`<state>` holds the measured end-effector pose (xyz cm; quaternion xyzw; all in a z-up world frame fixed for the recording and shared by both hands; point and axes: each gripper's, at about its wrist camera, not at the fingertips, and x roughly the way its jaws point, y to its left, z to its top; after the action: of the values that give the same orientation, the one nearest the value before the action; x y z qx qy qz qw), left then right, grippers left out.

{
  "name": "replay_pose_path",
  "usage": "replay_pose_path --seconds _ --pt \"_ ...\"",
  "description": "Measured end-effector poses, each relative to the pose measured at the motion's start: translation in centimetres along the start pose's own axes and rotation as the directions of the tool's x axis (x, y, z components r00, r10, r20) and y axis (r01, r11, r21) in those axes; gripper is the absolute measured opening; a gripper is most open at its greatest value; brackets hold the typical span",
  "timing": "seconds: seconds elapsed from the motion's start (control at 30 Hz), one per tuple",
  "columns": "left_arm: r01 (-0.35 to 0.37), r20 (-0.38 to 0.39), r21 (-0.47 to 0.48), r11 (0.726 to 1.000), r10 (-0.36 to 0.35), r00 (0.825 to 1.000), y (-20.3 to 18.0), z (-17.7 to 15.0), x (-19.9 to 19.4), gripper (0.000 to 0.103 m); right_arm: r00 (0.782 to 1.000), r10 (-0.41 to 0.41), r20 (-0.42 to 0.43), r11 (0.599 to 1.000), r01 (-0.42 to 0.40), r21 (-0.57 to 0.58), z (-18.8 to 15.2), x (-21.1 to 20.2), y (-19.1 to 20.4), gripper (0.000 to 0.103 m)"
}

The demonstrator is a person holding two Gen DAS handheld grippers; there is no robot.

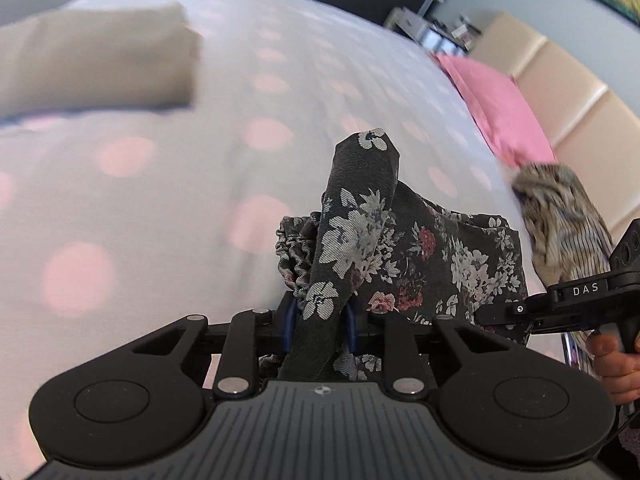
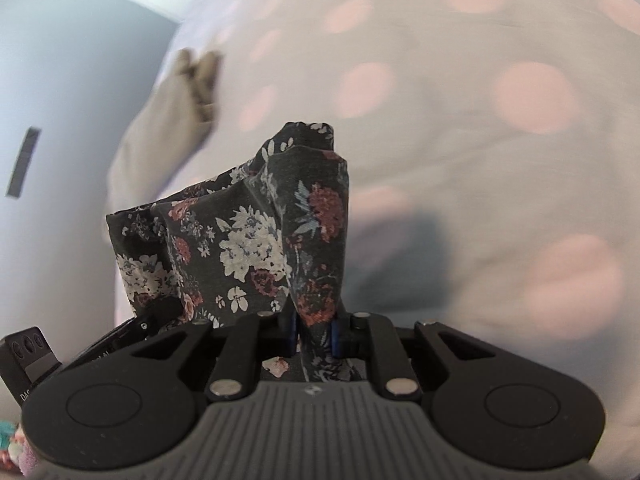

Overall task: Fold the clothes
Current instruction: 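Carry the folded trousers with both grippers toward the beige blanket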

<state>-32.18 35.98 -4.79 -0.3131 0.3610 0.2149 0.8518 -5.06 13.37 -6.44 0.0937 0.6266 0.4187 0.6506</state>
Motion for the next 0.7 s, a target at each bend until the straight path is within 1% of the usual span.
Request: replay_pose_path --seconds 0.1,0.2,0.3,0.43,0.5,0.57,0.63,0.7 --pt "-0.033 0.045 -0.081 0.996 0.037 0.998 3.8 0.6 -3.8 0.021 0.998 0.055 -0.031 0.997 -0.056 -0.053 -0.7 1.9 4.7 0.016" --pt "-0.062 0.086 -0.162 0.985 0.077 0.993 7.6 1.2 -7.7 0.021 0.992 0.109 -0.059 0.989 -0.114 -0.095 -1.9 4.5 9.5 0.016" --pt "-0.093 0.123 -0.237 0.967 0.124 0.985 11.3 1.3 -11.2 0.021 0.984 0.155 -0.084 0.979 -0.165 -0.123 -2.9 7.3 14.3 0.016" --pt "-0.147 0.147 -0.323 0.935 0.203 0.968 16.1 1.2 -14.2 0.021 0.977 0.187 -0.104 0.967 -0.202 -0.155 -5.5 11.1 19.4 0.016" --pt "-0.164 0.158 -0.375 0.913 0.237 0.959 18.6 1.3 -15.0 0.021 0.972 0.202 -0.116 0.963 -0.219 -0.159 -6.2 13.3 21.5 0.016" --pt "-0.185 0.157 -0.407 0.895 0.268 0.95 20.5 1.7 -15.2 0.021 0.969 0.213 -0.128 0.96 -0.231 -0.156 -6.6 15.6 23.3 0.016" --pt "-0.208 0.151 -0.43 0.878 0.297 0.943 22.2 2.3 -15.0 0.021 0.969 0.208 -0.134 0.961 -0.228 -0.156 -7.2 17.5 24.4 0.016" --pt "-0.226 0.144 -0.442 0.868 0.318 0.937 23.6 3.2 -14.3 0.021 0.972 0.194 -0.135 0.965 -0.214 -0.152 -7.0 19.5 25.2 0.016"
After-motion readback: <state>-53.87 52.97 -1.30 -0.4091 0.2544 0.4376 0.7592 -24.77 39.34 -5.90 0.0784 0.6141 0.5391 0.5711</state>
